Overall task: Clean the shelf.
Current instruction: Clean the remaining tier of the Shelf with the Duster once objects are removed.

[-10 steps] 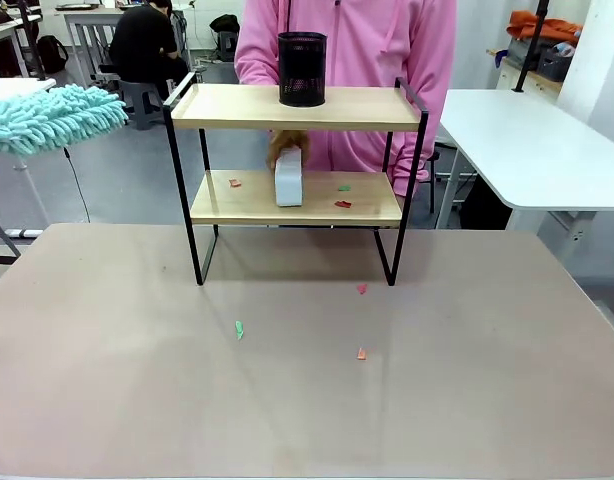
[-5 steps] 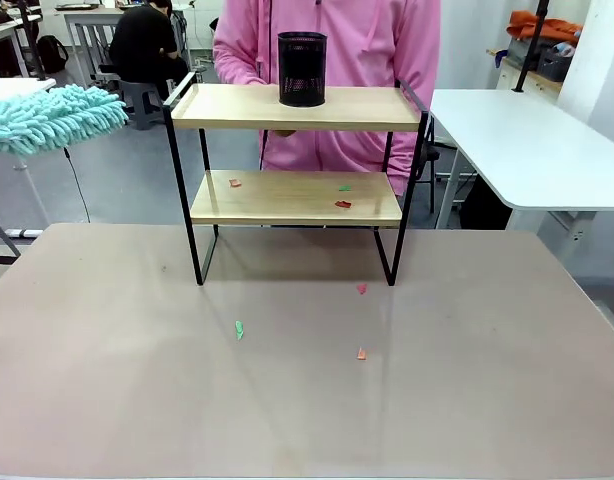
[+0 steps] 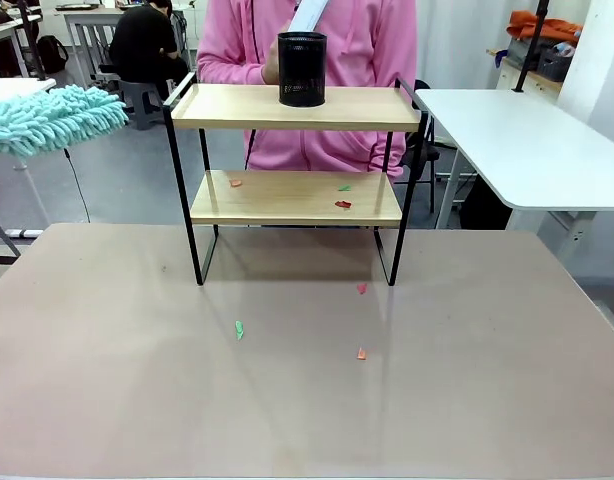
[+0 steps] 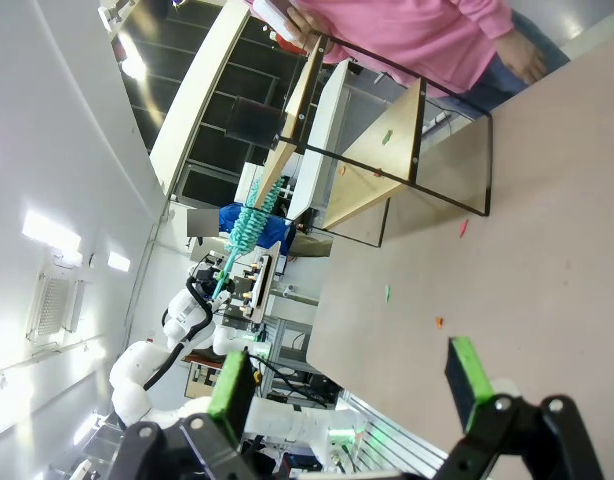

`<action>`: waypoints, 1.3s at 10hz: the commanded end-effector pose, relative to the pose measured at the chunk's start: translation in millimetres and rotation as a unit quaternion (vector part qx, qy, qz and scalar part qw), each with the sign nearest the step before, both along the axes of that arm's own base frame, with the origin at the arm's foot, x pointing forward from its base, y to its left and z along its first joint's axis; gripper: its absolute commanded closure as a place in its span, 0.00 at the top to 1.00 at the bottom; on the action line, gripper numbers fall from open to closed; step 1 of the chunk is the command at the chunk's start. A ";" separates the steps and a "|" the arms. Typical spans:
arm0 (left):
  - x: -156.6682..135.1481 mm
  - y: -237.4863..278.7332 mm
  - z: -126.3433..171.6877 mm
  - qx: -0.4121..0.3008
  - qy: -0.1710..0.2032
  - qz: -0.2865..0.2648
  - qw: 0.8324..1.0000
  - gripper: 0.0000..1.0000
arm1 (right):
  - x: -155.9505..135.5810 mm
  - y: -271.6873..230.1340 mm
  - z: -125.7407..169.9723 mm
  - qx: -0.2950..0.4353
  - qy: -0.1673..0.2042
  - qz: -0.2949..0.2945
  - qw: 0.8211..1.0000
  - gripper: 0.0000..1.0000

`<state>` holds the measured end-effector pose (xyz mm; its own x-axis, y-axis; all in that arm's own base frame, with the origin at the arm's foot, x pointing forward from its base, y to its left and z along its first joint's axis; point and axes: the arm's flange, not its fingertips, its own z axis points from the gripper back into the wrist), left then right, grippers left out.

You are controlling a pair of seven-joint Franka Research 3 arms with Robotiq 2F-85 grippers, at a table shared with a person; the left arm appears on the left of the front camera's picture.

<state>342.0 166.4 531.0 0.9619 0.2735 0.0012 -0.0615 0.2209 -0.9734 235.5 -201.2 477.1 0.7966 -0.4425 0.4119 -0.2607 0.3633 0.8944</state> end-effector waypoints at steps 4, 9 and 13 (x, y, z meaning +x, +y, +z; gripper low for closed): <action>-114.1 -1.4 21.4 0.044 -0.132 -0.059 0.989 0.13 | 1.5 0.1 1.5 0.002 -0.018 -0.001 1.000 1.00; -148.7 -33.1 12.8 0.081 -0.160 -0.257 0.950 0.13 | 1.5 0.1 1.5 0.002 -0.018 -0.001 1.000 1.00; -129.9 -93.2 -2.4 0.130 -0.113 -0.294 0.940 0.13 | 1.5 0.1 1.5 0.002 -0.018 -0.001 1.000 1.00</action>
<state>211.7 87.1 534.6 0.9011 -0.3694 0.2271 0.3621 0.3531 -0.8627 235.1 -201.5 477.2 0.7960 -0.4434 0.4122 -0.2604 0.3638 0.8943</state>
